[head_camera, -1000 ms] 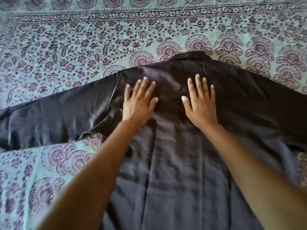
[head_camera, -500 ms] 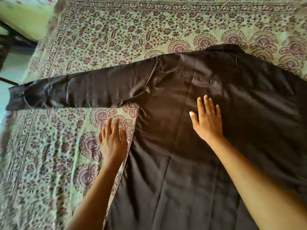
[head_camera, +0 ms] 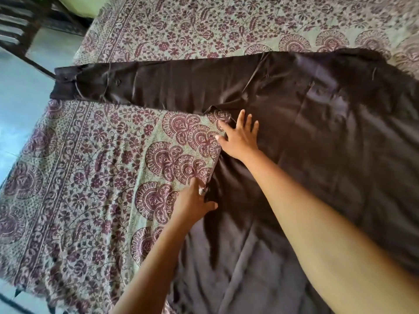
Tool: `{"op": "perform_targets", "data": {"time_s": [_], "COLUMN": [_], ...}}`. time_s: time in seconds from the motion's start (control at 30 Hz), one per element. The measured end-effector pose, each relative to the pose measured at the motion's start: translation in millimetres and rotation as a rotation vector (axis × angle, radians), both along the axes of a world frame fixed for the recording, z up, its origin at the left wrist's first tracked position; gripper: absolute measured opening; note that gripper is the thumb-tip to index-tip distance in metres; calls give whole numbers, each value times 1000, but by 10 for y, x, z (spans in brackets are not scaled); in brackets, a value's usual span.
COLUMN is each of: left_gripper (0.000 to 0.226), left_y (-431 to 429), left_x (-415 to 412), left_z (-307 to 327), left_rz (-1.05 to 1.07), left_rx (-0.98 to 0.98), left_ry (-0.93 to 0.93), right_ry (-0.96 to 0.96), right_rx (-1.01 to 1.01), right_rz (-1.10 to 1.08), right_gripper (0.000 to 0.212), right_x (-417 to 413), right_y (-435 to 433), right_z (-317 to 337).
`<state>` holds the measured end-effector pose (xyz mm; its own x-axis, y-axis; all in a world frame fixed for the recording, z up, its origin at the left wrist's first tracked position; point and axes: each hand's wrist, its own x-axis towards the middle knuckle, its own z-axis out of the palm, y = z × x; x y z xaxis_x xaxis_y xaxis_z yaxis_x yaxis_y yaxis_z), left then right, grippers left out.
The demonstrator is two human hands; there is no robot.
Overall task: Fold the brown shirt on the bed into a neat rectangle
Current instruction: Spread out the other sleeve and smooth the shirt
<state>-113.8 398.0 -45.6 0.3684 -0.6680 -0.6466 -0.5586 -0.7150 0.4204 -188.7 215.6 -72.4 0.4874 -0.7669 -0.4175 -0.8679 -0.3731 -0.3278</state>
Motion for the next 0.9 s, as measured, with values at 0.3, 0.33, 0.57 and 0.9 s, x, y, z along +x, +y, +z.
{"op": "perform_targets", "data": {"time_s": [0.3, 0.33, 0.57, 0.9], "left_gripper": [30, 36, 53, 56], "left_y": [261, 360, 1117, 2076], "left_x": [82, 97, 7, -1133], "left_z": [80, 102, 288, 472], "left_rz": [-121, -105, -452, -809], "left_rx": [-48, -21, 286, -371], "left_ry": [167, 256, 172, -306], "right_ry": [-84, -120, -397, -489], "right_rx": [17, 2, 55, 230], "right_rz": [-182, -207, -638, -728], "right_gripper": [71, 72, 77, 79], "right_x": [-78, -147, -626, -1287], "right_y": [-36, -36, -4, 245], "right_z": [219, 281, 483, 292]}}
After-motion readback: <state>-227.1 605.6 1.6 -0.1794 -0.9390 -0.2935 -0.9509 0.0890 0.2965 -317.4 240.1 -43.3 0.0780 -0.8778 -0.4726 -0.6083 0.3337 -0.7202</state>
